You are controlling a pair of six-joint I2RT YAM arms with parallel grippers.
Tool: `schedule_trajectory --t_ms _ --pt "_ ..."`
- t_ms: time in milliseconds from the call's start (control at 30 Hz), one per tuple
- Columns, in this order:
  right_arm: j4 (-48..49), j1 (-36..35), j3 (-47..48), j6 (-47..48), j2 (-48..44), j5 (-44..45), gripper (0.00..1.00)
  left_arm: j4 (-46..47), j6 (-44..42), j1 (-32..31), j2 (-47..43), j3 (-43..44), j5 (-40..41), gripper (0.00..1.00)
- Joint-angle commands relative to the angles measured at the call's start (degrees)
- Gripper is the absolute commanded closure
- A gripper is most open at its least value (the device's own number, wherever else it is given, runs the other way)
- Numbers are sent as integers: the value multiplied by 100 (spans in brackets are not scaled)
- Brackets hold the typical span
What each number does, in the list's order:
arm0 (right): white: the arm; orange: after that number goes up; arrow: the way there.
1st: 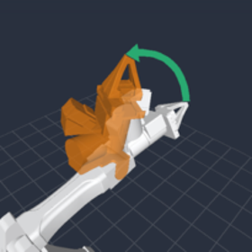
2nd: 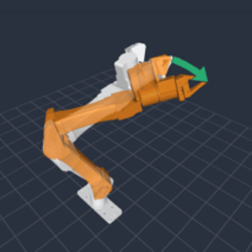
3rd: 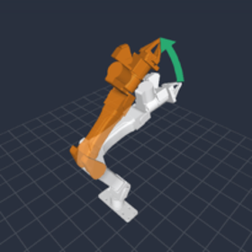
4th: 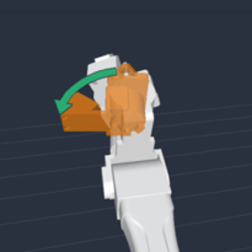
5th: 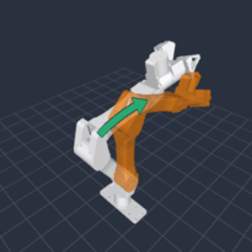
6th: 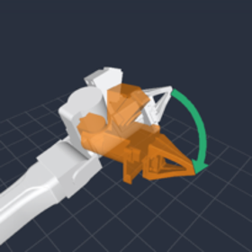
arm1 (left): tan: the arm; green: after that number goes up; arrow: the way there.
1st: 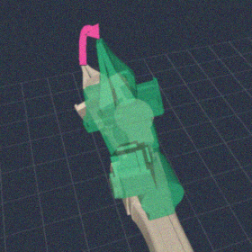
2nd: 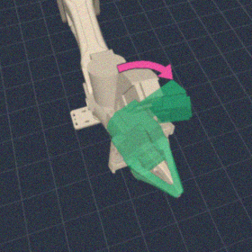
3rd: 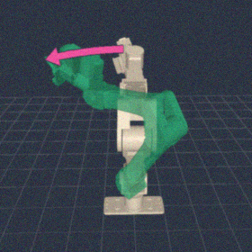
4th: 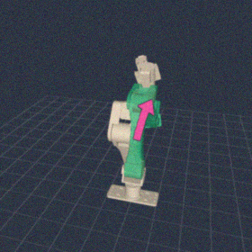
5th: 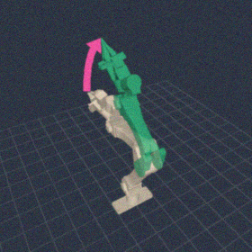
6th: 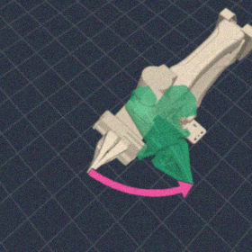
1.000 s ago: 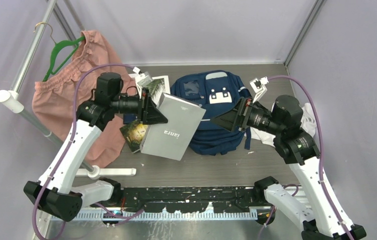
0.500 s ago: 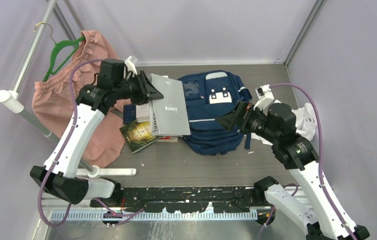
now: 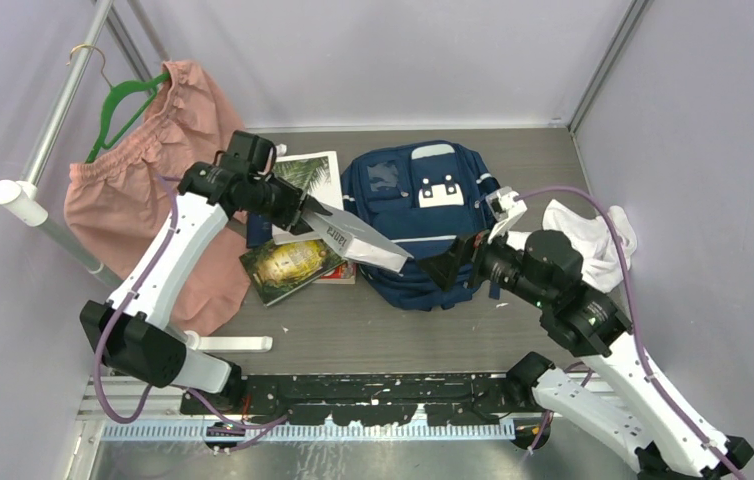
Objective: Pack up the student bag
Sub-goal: Pick up the book from the center of the board.
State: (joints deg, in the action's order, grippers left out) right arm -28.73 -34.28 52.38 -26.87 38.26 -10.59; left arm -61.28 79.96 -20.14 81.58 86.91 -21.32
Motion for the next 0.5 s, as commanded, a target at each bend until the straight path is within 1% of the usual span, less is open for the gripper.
schedule_trajectory --t_ms 0,33,133,300,367,467 --pt "895 -791 133 1353 142 445 0 191 603 28 -15 -56 -443 100" --pt "981 -1026 91 1591 183 583 0 185 592 28 -30 -52 -443 100" --pt "1207 -1716 13 2314 435 1524 0 187 636 28 -98 -75 -361 100" --pt "1507 -2810 81 3548 1016 2738 0 246 643 36 -119 -90 -385 100" --pt "1733 -2970 60 3786 1157 2876 0 227 604 35 -89 -75 -397 100" --pt "2214 -2988 -72 4020 1290 3002 0 299 545 37 -52 -73 -534 100"
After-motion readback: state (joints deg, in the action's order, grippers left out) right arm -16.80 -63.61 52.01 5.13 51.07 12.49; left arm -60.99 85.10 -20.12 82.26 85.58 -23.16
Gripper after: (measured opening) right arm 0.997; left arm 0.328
